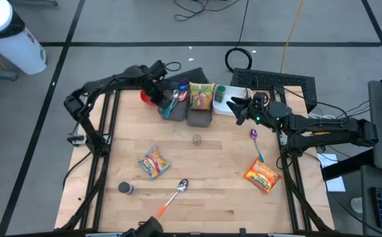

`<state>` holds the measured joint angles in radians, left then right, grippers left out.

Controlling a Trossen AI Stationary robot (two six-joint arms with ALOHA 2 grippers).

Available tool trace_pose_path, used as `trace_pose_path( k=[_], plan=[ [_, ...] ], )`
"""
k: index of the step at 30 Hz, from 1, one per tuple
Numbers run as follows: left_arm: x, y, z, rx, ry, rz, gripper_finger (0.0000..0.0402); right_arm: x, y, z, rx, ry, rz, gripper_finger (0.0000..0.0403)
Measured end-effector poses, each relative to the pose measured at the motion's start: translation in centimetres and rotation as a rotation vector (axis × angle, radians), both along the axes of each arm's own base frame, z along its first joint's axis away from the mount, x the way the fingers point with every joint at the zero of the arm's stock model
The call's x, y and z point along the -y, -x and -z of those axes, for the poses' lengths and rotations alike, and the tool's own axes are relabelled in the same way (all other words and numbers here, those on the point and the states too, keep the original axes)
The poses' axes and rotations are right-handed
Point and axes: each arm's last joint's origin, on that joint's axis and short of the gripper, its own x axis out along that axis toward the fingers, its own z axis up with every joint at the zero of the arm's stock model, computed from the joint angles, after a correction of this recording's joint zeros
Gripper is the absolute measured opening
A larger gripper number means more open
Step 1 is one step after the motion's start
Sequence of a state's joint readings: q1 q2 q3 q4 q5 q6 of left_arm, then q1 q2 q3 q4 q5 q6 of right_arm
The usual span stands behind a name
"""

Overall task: Pick & Place Food Item
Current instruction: Put the bottom purple and blue spoon into the left black bin

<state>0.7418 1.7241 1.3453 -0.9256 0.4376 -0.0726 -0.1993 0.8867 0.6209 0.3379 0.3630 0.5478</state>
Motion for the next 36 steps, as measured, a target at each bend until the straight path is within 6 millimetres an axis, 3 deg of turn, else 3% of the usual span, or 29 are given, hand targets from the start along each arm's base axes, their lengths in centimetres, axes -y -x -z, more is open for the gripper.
trace_pose_path(
  k=[10, 20, 36],
  plan=[
    [-1.0, -1.9, 2.0, -0.076, 0.046, -0.013, 0.0007, 0.0, 0.0, 0.0, -0.01, 0.009, 0.001, 0.0215],
    [-1.0, -1.1, 2.4, -0.199, 0.034, -0.048, 0.0007, 0.0, 0.0, 0.1, -0.023, 0.009, 0.003, 0.0215],
    [-1.0, -1.2, 2.5, -0.214, 0.054, -0.117, 0.0007, 0.0, 0.0, 0.1, -0.023, 0.009, 0.006, 0.0215]
  ],
)
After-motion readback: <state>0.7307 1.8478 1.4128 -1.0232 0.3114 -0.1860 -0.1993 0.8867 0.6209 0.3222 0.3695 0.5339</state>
